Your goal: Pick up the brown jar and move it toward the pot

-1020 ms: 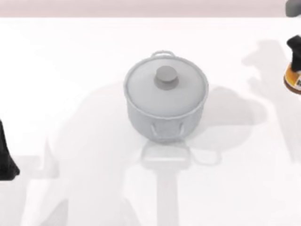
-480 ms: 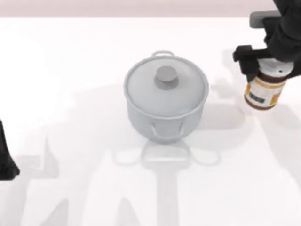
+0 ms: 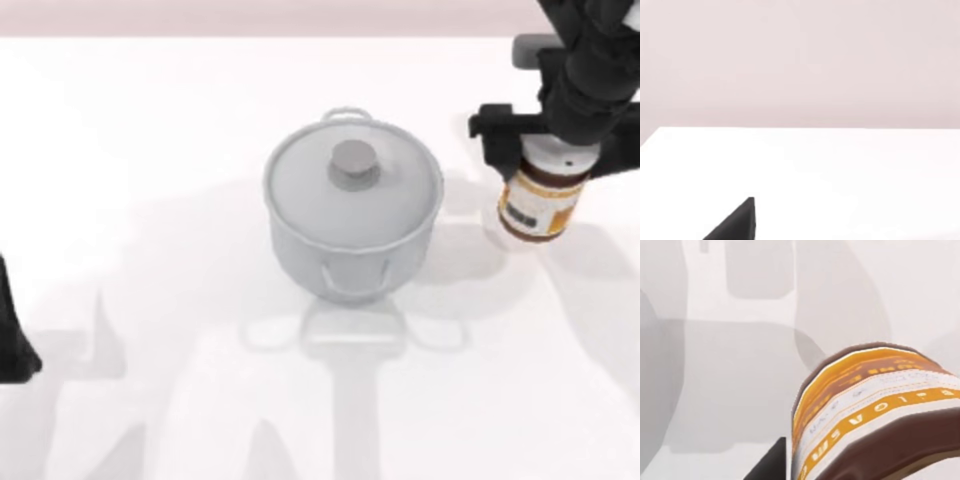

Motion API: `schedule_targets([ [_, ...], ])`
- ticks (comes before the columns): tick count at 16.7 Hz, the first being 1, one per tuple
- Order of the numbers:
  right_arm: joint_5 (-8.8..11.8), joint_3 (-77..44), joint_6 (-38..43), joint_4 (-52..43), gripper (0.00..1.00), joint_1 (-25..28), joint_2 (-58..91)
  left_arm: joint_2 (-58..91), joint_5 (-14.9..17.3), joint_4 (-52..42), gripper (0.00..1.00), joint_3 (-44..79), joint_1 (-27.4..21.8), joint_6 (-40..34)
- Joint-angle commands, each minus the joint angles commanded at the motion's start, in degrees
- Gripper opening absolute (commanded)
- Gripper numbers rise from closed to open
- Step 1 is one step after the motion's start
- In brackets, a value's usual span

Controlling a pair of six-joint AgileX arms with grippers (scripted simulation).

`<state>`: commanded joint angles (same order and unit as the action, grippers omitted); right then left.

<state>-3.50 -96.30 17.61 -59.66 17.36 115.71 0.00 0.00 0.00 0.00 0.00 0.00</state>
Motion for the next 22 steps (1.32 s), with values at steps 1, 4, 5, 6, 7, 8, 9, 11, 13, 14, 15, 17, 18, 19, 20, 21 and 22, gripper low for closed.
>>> schedule_targets([
  [1, 0.16, -0.15, 0.02, -0.13, 0.0, -0.28, 0.21, 0.0, 0.0, 0.0, 1.0, 0.0, 0.0, 0.0],
  [4, 0.1, 1.46, -0.03, 2.08, 0.0, -0.24, 0.89, 0.0, 0.0, 0.0, 1.0, 0.0, 0.0, 0.0],
  [5, 0.07, 2.49, 0.02, 3.64, 0.0, -0.28, 1.32, 0.0, 0.0, 0.0, 1.0, 0.0, 0.0, 0.0],
  [6, 0.04, 3.6, 0.04, 5.39, 0.0, -0.3, 1.79, 0.0, 0.0, 0.0, 1.0, 0.0, 0.0, 0.0],
  [7, 0.02, 4.71, 0.01, 7.12, 0.0, -0.26, 2.29, 0.0, 0.0, 0.0, 1.0, 0.0, 0.0, 0.0],
  [8, 0.0, 5.67, -0.04, 8.6, 0.0, -0.19, 2.75, 0.0, 0.0, 0.0, 1.0, 0.0, 0.0, 0.0],
  [9, -0.01, 6.37, -0.07, 9.55, 0.0, -0.15, 3.1, 0.0, 0.0, 0.0, 1.0, 0.0, 0.0, 0.0],
  [11, -0.01, 6.64, -0.09, 9.88, 0.0, -0.13, 3.24, 0.0, 0.0, 0.0, 1.0, 0.0, 0.0, 0.0],
  [13, -0.01, 6.64, -0.09, 9.88, 0.0, -0.13, 3.24, 0.0, 0.0, 0.0, 1.0, 0.0, 0.0, 0.0],
  [14, -0.01, 6.64, -0.09, 9.88, 0.08, -0.13, 3.24, 0.0, 0.0, 0.0, 1.0, 0.0, 0.0, 0.0],
  [15, -0.01, 6.64, -0.09, 9.88, 0.15, -0.13, 3.24, 0.0, 0.0, 0.0, 1.0, 0.0, 0.0, 0.0],
  [17, -0.01, 6.64, -0.09, 9.88, 0.3, -0.13, 3.24, 0.0, 0.0, 0.0, 1.0, 0.0, 0.0, 0.0],
  [18, -0.01, 6.64, -0.09, 9.88, 0.38, -0.13, 3.24, 0.0, 0.0, 0.0, 1.0, 0.0, 0.0, 0.0],
  [19, -0.01, 6.64, -0.09, 9.88, 0.45, -0.13, 3.24, 0.0, 0.0, 0.0, 1.0, 0.0, 0.0, 0.0],
  [20, -0.01, 6.64, -0.09, 9.88, 0.53, -0.13, 3.24, 0.0, 0.0, 0.0, 1.0, 0.0, 0.0, 0.0],
  [21, -0.01, 6.64, -0.09, 9.88, 0.6, -0.13, 3.24, 0.0, 0.0, 0.0, 1.0, 0.0, 0.0, 0.0],
  [22, -0.01, 6.64, -0.09, 9.88, 0.68, -0.13, 3.24, 0.0, 0.0, 0.0, 1.0, 0.0, 0.0, 0.0],
])
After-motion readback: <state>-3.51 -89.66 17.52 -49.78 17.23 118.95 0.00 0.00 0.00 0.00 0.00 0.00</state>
